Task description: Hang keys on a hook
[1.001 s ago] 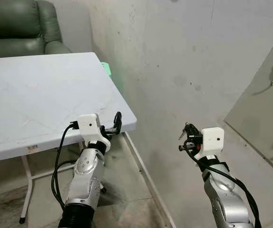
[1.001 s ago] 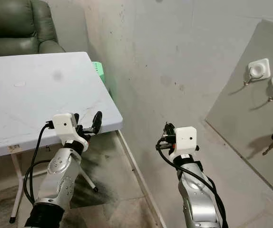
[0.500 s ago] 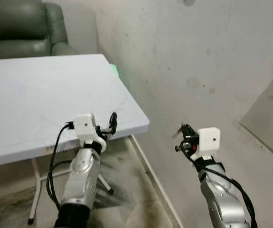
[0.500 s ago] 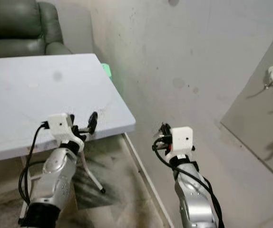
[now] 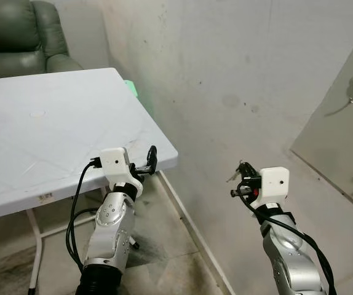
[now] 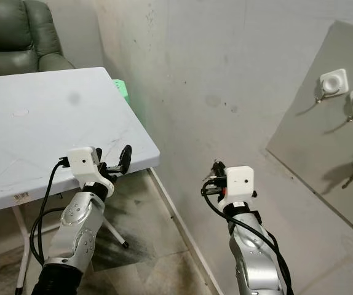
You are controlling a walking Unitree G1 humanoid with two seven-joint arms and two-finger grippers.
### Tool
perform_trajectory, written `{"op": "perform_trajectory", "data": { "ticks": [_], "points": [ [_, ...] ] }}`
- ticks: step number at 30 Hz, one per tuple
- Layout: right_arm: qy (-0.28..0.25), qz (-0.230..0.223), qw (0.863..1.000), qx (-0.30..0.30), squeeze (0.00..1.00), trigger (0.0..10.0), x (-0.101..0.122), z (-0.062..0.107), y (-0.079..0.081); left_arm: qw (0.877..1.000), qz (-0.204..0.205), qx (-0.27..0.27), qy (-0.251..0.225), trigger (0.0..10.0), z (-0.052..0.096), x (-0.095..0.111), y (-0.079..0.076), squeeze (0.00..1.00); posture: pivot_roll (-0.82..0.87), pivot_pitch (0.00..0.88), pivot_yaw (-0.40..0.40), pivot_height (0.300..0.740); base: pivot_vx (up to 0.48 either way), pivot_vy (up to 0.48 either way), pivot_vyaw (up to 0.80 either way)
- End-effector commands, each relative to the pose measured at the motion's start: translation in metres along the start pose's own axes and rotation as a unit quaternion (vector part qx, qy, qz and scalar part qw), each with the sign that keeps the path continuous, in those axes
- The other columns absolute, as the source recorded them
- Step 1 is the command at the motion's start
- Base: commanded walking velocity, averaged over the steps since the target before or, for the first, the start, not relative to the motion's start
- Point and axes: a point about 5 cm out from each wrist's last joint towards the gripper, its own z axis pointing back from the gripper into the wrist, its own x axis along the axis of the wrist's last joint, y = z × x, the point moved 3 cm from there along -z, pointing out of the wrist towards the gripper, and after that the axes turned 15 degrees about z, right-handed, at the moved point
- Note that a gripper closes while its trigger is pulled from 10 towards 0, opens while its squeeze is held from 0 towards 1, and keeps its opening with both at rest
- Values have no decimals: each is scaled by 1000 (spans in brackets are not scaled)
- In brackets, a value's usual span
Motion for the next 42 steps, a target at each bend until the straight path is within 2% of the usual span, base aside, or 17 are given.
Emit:
{"op": "perform_trajectory", "data": {
  "ticks": [1,5,9,10,11,13,14,17,27,29,33,42],
  "points": [
    [-37,-2,999,-34,0,10000,17,-2,-15,999,-13,-31,-4,10000,0,4,-13,0,2,14,-83,740,0,0,0],
    [-81,-5,995,-50,0,10000,32,3,-28,995,-39,-96,3,10000,1,3,-39,0,-11,15,-71,740,0,0,0],
    [-119,-9,991,-60,0,10000,43,13,-38,983,-64,-168,22,10000,7,-10,-69,0,-37,16,-47,740,0,0,0],
    [-119,-9,991,-60,0,10000,43,13,-38,983,-64,-168,22,10000,7,-10,-69,0,-37,16,-47,740,0,0,0],
    [-130,-15,989,-63,0,10000,47,17,-40,979,-68,-191,27,10000,10,-13,-79,0,-45,16,-40,740,0,0,0],
    [-133,-17,989,-63,0,10000,48,19,-40,977,-70,-199,28,10000,11,-15,-82,0,-47,15,-38,740,0,0,0],
    [-143,-10,988,-60,0,10000,52,22,-39,973,-67,-218,32,10000,14,-16,-90,0,-50,10,-34,740,0,0,0],
    [-139,-3,988,-61,0,10000,51,25,-38,969,-60,-238,36,10000,17,-18,-99,0,-57,5,-29,740,0,0,0],
    [-146,-7,987,-67,0,10000,55,21,-36,966,-69,-246,29,10000,16,-12,-98,0,-55,0,-26,740,0,0,0],
    [-151,-17,985,-84,0,10000,60,20,-42,963,-71,-261,24,10000,17,-8,-103,0,-47,0,-32,740,0,0,0],
    [-151,-8,983,-102,0,10000,62,18,-50,960,-69,-271,22,10000,18,-7,-107,0,-45,0,-34,740,0,0,0],
    [-146,-9,984,-99,0,10000,60,17,-49,961,-74,-267,20,10000,18,-6,-106,0,-45,9,-37,740,0,0,0]
  ]
}}
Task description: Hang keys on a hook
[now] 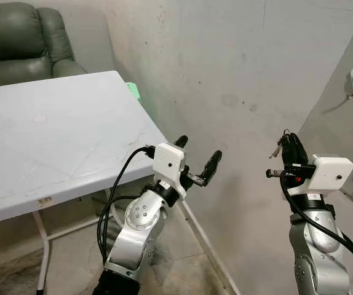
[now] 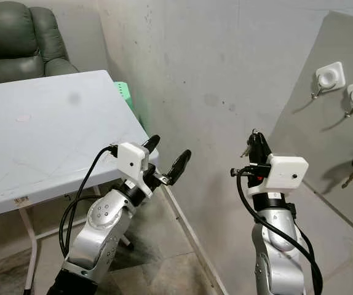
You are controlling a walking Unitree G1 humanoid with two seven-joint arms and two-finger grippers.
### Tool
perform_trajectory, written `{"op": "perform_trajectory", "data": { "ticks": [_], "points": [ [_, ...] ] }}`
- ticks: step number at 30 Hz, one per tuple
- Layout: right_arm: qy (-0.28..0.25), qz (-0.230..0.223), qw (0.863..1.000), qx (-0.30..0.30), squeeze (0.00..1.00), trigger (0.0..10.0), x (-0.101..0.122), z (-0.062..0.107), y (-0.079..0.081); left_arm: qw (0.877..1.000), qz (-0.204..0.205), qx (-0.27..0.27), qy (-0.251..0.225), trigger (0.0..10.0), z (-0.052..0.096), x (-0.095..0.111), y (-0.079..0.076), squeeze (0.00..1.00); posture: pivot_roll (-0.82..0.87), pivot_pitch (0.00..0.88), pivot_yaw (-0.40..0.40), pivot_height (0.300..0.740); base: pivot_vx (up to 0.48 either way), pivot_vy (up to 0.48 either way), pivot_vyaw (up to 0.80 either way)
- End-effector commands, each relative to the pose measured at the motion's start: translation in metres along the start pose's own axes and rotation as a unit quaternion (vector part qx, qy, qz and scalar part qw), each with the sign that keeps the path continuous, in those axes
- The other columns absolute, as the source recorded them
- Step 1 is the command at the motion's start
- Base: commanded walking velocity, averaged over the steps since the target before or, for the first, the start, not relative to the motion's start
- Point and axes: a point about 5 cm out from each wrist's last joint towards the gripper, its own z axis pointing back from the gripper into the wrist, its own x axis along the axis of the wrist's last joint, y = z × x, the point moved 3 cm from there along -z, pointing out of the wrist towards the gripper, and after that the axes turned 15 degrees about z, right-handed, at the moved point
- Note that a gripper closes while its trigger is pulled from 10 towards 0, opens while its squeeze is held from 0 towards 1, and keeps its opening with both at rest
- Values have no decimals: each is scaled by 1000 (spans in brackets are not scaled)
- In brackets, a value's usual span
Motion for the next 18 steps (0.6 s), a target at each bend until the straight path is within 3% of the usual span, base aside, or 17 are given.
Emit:
{"op": "perform_trajectory", "data": {
  "ticks": [1,9,18],
  "points": [
    [-3,-4,1000,-6,0,10000,4,-2,-2,1000,-11,-10,-3,10000,-1,5,-3,0,-45,9,-37,740,0,0,0],
    [5,-5,1000,-3,0,10000,0,-1,1,1000,-6,4,-4,10000,1,5,2,0,-39,13,-38,740,0,0,0],
    [21,-1,1000,4,0,10000,-7,2,4,998,41,57,-2,10000,7,-1,17,0,-33,26,-42,740,0,0,0]
  ]
}}
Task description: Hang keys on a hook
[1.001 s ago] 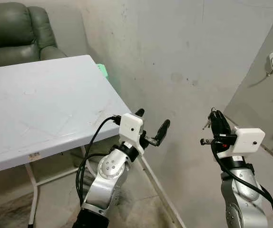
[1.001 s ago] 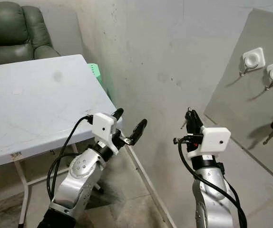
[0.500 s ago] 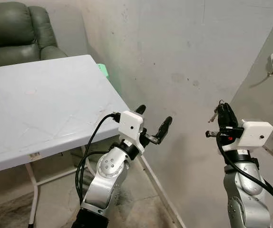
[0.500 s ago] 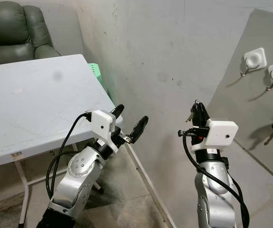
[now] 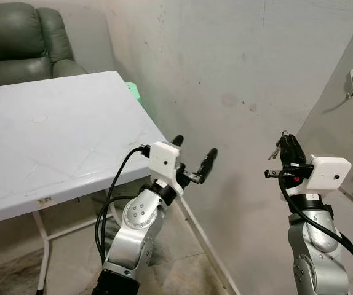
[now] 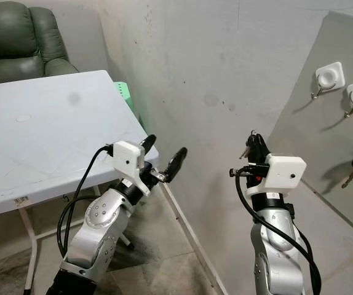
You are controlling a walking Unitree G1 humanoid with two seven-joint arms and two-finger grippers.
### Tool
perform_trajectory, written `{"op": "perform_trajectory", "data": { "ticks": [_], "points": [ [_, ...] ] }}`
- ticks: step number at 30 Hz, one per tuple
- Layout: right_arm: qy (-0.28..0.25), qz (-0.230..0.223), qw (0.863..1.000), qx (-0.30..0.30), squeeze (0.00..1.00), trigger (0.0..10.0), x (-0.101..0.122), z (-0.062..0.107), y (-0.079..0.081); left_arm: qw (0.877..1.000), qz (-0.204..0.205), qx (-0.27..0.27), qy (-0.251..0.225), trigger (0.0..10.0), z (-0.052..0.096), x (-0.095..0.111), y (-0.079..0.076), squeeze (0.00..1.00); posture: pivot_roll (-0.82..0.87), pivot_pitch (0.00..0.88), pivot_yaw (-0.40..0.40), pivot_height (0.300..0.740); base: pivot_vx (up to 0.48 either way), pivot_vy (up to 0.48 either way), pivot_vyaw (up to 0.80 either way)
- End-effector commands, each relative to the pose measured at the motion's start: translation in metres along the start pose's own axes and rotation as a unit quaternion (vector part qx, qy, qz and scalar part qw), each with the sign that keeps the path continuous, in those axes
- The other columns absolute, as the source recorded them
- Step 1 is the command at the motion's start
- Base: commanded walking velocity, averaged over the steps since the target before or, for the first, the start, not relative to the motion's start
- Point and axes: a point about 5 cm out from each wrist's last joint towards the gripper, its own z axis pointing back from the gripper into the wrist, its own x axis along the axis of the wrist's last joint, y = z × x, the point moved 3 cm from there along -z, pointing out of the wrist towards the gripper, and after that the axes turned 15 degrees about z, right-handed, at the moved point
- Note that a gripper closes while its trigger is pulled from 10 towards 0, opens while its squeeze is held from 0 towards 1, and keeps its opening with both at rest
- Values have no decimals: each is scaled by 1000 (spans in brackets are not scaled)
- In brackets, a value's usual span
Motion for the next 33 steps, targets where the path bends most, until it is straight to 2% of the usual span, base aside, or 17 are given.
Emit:
{"op": "perform_trajectory", "data": {
  "ticks": [1,7,12,21,33],
  "points": [
    [10,-1,1000,4,0,10000,-4,1,2,1000,13,11,3,10000,2,-2,3,0,-33,26,-42,740,0,0,0],
    [11,-6,1000,2,0,10000,-3,1,2,1000,-1,12,-3,10000,1,3,4,0,-29,30,-45,740,0,0,0],
    [6,-6,1000,-19,0,10000,2,-2,-8,1000,-21,-12,-4,10000,1,6,-6,0,-34,33,-38,740,0,0,0],
    [13,-7,1000,-16,0,10000,0,-1,-6,1000,-12,-12,0,10000,0,3,-7,0,-37,34,-34,740,0,0,0],
    [18,-7,1000,-8,0,10000,-2,-2,-3,1000,-2,-5,-3,10000,0,4,-5,0,-32,33,-39,740,0,0,-765]
  ]
}}
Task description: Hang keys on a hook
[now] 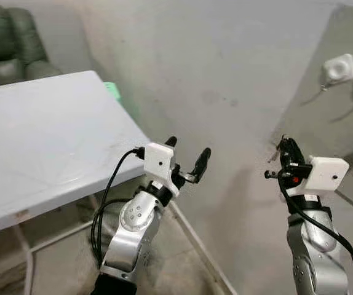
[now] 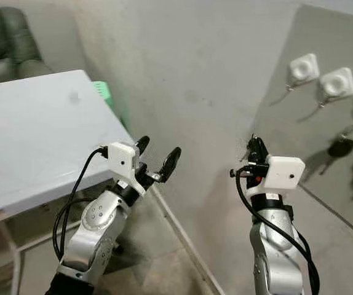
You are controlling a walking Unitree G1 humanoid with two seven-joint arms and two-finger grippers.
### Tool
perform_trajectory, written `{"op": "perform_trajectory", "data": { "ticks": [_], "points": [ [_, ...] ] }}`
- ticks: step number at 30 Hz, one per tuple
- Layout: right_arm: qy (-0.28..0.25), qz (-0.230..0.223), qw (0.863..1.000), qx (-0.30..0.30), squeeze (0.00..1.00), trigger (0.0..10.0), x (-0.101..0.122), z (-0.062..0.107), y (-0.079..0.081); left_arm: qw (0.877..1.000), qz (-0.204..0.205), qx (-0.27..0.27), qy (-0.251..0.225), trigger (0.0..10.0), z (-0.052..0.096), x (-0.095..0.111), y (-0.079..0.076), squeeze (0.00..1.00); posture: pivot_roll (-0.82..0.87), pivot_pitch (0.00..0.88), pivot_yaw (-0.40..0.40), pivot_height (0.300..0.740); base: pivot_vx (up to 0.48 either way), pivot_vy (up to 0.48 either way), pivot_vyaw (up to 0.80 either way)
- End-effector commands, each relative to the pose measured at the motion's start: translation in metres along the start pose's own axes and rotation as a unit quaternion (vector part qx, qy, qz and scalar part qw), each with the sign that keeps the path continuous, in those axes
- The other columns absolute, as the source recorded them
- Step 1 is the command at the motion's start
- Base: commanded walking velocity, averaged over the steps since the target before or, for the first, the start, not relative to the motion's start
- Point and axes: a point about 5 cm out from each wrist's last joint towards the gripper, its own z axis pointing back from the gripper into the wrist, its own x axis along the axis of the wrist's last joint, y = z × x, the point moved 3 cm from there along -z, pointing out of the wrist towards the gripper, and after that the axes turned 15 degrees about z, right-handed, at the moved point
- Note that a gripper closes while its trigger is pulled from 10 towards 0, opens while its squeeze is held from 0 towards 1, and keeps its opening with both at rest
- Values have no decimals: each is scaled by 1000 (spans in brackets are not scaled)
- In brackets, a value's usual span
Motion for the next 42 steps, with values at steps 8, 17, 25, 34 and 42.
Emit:
{"op": "perform_trajectory", "data": {
  "ticks": [8,17,25,34,42],
  "points": [
    [-5,2,1000,3,0,10000,4,-2,-2,1000,6,-6,-8,10000,-2,4,-4,0,-34,33,-44,740,0,0,-798],
    [-4,0,1000,6,0,10000,4,-1,0,1000,16,2,-9,10000,0,2,-2,0,-33,30,-47,740,0,0,-792],
    [33,15,999,36,0,10000,-18,21,9,999,4,54,-6,10000,28,-17,19,0,-34,29,-51,740,0,0,-787],
    [190,51,978,74,0,10000,-108,80,7,976,-23,201,79,10000,91,-77,90,0,-17,28,-62,740,0,0,-777],
    [279,81,952,95,0,10000,-155,115,4,947,-22,287,139,10000,127,-109,125,0,-26,36,-56,740,0,0,-748]
  ]
}}
